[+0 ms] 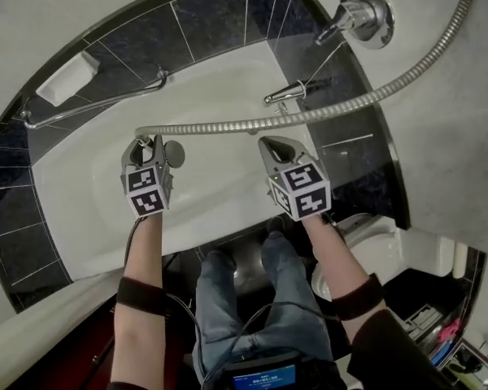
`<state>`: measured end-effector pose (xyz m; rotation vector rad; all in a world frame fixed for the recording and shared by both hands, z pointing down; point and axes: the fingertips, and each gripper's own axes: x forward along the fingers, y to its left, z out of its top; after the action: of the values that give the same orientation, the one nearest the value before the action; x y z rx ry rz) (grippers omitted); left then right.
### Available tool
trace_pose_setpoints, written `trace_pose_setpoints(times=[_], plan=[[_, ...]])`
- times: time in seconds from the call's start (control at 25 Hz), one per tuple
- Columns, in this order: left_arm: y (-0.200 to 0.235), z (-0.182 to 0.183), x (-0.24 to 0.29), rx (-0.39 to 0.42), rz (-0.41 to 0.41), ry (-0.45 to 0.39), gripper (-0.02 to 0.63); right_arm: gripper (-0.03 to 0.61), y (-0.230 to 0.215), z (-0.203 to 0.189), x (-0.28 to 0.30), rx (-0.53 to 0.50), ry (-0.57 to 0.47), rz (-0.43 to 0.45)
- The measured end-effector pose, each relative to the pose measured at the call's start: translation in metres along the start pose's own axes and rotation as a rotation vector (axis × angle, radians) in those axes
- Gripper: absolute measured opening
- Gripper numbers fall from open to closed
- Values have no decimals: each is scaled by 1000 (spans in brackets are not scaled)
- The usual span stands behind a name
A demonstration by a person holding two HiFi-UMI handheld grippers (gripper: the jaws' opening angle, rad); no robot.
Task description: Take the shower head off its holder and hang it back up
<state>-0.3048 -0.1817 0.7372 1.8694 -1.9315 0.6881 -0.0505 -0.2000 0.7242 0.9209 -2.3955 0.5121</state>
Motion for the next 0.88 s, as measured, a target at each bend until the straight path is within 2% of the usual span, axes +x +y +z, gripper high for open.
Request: trace_pose_setpoints(times=[0.36,0.64,0.88], plan=[[-94,-82,112,56,-137,67,121,21,-50,-110,61,64,87,-42],[-178,-114,187,121,-265,52,120,21,-82,-173,100,69,156,-72],[-249,-137,233,163,-363,38,121,21,-110,-210,120,90,188,-107]])
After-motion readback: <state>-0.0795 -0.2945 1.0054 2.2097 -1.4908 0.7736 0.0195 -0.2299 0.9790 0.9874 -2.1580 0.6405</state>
